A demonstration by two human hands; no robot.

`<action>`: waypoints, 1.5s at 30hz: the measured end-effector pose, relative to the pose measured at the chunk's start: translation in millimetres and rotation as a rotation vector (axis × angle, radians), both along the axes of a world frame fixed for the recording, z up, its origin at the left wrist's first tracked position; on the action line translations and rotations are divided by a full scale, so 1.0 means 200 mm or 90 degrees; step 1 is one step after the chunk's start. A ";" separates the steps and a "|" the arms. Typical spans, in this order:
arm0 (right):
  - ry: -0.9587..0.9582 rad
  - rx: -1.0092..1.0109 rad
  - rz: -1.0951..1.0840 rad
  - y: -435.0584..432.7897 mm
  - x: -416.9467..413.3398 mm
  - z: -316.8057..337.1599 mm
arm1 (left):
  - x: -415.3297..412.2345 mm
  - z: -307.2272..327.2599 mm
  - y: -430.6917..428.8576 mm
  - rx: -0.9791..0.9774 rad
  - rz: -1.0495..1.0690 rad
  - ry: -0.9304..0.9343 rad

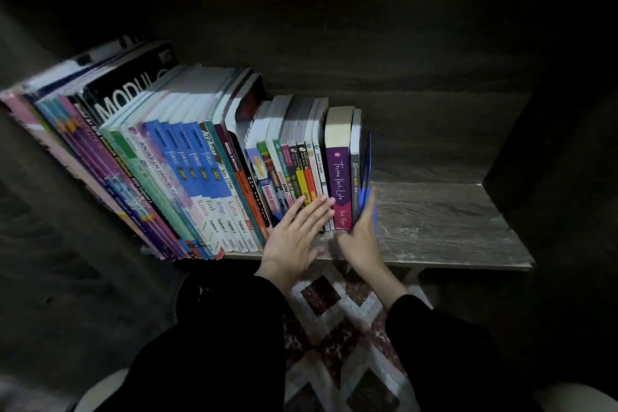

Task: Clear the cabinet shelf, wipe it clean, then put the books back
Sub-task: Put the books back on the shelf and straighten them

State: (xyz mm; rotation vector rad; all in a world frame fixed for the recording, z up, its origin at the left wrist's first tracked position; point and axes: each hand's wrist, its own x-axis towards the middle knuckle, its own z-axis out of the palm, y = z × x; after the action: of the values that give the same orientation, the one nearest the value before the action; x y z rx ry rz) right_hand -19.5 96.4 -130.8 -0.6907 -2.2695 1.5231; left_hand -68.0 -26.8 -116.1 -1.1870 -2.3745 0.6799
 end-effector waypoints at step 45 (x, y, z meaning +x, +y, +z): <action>0.202 0.651 0.237 -1.02 -0.22 0.28 | -0.16 0.51 -0.80 0.932 0.187 -0.229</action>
State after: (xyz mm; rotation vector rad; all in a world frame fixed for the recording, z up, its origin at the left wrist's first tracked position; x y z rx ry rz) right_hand -62.8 -107.5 -75.3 0.2524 -2.5418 0.3482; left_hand -99.5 -187.1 -15.0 -0.2714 -2.3383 -1.1675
